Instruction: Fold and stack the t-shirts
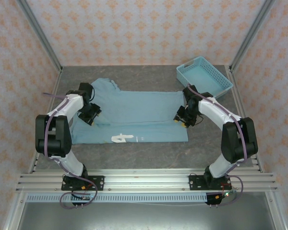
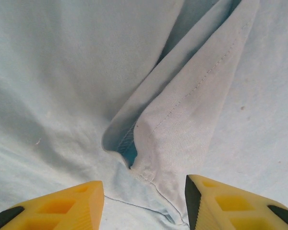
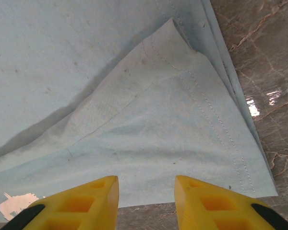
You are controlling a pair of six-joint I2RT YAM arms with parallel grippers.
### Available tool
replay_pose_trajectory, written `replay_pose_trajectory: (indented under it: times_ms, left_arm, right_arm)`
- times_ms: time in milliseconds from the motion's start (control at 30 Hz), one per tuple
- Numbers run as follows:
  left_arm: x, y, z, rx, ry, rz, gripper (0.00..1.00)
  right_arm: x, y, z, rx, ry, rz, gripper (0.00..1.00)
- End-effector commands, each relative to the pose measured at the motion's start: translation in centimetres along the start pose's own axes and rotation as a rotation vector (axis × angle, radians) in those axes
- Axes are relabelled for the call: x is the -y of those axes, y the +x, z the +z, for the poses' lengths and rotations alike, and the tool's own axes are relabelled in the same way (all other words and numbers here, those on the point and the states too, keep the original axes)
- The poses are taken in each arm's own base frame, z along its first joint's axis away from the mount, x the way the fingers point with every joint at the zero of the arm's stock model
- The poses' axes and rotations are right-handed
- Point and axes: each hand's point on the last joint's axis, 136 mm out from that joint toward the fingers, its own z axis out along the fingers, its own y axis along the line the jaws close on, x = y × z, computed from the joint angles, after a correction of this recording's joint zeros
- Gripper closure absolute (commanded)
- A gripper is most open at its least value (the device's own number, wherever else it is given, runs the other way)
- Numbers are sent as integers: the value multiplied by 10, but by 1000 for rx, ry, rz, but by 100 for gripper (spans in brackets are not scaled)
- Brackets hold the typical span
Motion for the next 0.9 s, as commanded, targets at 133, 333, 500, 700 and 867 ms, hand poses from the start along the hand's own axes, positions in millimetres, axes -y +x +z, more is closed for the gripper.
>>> replay_pose_trajectory:
  times_ms: [133, 333, 500, 700, 867]
  left_arm:
    - [0, -3, 10, 6, -25, -58, 58]
    - [1, -4, 15, -11, -49, -36, 81]
    - [0, -3, 14, -18, -80, -16, 85]
    - [4, -5, 13, -10, -72, -6, 100]
    - [40, -9, -5, 39, -2, 122, 100]
  right_arm:
    - [-5, -5, -1, 7, -11, 8, 64]
    - [-8, -9, -1, 19, -14, 21, 65]
    - [-10, -14, -1, 31, -16, 29, 65]
    - [-13, -17, -3, 39, -17, 28, 66]
    - [-18, -26, -13, 96, -40, 31, 66]
